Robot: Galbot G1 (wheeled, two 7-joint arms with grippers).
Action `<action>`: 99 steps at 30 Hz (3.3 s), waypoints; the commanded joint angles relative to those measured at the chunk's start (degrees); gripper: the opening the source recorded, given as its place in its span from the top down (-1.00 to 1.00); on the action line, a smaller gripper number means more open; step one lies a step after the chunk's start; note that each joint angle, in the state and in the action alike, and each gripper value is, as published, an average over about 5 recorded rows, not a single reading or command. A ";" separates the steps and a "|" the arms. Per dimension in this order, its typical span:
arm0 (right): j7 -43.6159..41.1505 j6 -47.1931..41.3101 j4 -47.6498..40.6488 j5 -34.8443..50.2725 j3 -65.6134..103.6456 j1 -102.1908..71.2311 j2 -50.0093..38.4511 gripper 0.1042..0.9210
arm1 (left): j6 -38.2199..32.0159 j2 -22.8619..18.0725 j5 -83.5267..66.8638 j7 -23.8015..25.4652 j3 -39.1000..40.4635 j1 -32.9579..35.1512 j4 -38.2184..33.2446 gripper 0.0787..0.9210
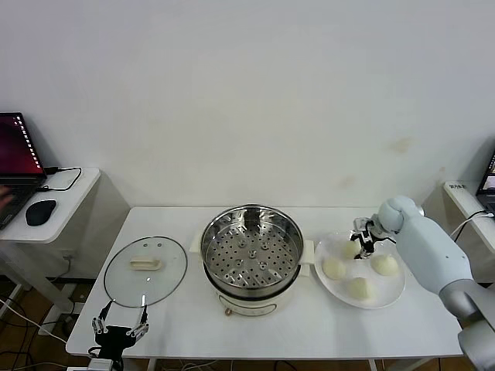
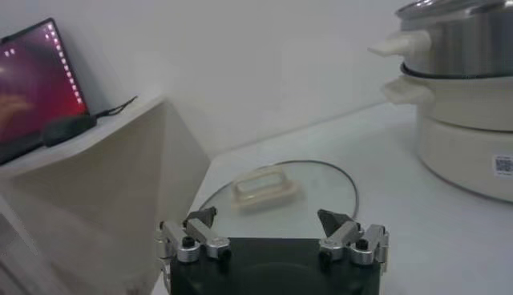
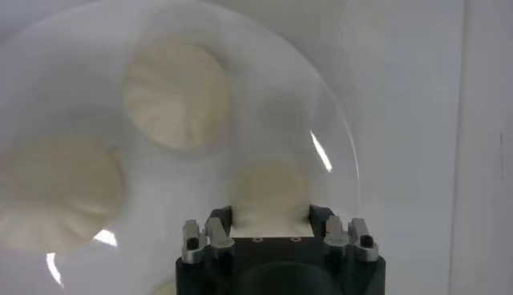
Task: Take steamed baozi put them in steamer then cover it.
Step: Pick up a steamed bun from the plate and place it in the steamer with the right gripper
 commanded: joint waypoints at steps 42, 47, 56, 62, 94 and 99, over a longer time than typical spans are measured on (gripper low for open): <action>-10.58 42.85 9.05 12.25 -33.11 34.63 22.25 -0.22 | -0.08 0.24 4.89 -3.74 0.98 0.57 1.82 -0.77; -9.90 44.04 5.98 9.60 -32.70 32.61 25.31 -0.23 | 0.06 -0.02 4.60 -3.56 1.55 0.45 1.40 -0.77; -10.00 43.89 3.21 7.81 -31.03 28.19 27.72 -0.23 | 0.31 0.29 3.49 -3.44 0.79 0.38 1.24 -0.77; -10.71 42.32 4.72 6.81 -30.62 26.07 27.16 -0.24 | 1.00 0.36 1.94 -3.05 0.89 0.60 0.76 -0.77; -11.81 37.35 2.47 5.55 -29.04 23.04 26.49 -0.26 | 1.65 0.45 0.50 -2.45 1.01 0.10 0.95 -0.77; -12.48 32.73 5.15 10.66 -29.45 24.09 24.79 -0.55 | 1.73 0.44 0.52 -2.28 1.10 -0.05 0.73 -0.77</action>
